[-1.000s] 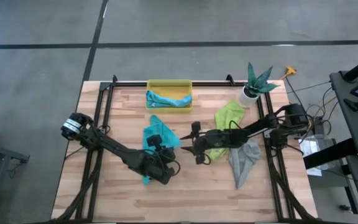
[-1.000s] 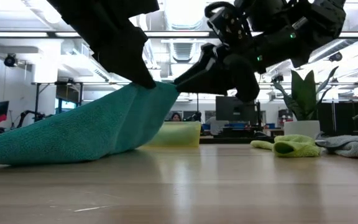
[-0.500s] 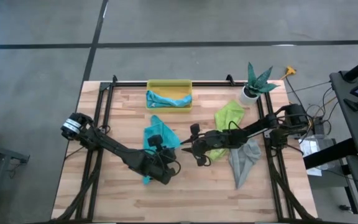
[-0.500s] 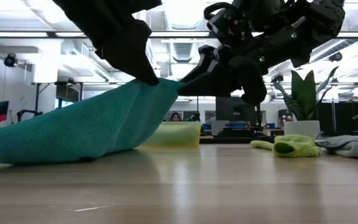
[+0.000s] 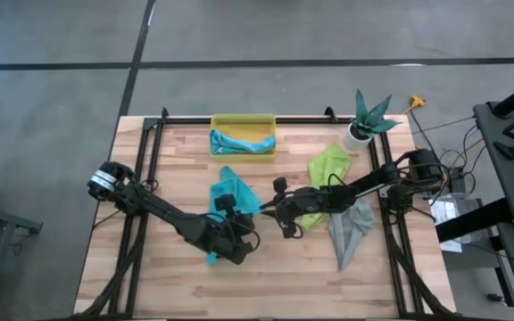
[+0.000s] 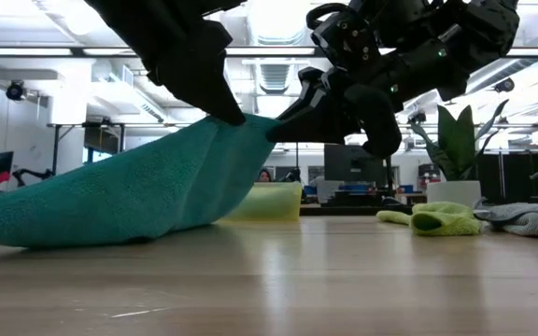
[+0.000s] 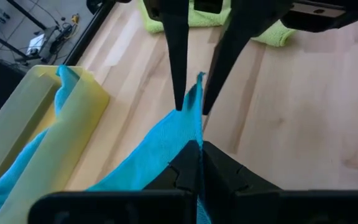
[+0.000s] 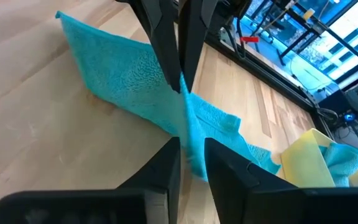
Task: Roll microfiber towels into tight, uniform cylinder then place into a basket
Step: Roll the light blue towel
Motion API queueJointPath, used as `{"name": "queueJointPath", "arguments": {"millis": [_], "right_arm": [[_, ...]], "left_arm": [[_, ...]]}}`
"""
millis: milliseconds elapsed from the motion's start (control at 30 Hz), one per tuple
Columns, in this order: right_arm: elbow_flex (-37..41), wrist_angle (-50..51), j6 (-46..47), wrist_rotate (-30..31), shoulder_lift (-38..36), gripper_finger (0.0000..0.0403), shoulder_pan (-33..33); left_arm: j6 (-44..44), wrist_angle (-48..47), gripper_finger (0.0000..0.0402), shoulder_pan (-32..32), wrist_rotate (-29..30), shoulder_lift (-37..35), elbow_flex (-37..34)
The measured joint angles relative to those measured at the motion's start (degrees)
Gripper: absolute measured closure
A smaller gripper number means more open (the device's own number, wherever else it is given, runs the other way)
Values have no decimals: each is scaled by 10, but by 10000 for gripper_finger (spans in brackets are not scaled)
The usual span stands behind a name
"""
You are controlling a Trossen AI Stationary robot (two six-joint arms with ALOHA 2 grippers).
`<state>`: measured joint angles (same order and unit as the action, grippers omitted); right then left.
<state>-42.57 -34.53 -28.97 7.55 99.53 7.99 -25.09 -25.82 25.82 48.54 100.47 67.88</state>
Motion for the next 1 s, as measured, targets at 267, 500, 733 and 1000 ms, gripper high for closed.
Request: {"name": "queueJointPath", "arguments": {"millis": [267,500,733,1000], "right_arm": [[0,0,0,4,0,358,4],[0,0,-19,75,0,376,28],[0,25,-60,176,-13,393,63],[3,76,-46,201,-39,394,65]], "left_arm": [[1,-1,402,0,-3,0,-6],[1,-1,402,0,-3,0,-7],[0,8,402,0,-14,16,-11],[4,8,379,-7,-26,28,-8]]}}
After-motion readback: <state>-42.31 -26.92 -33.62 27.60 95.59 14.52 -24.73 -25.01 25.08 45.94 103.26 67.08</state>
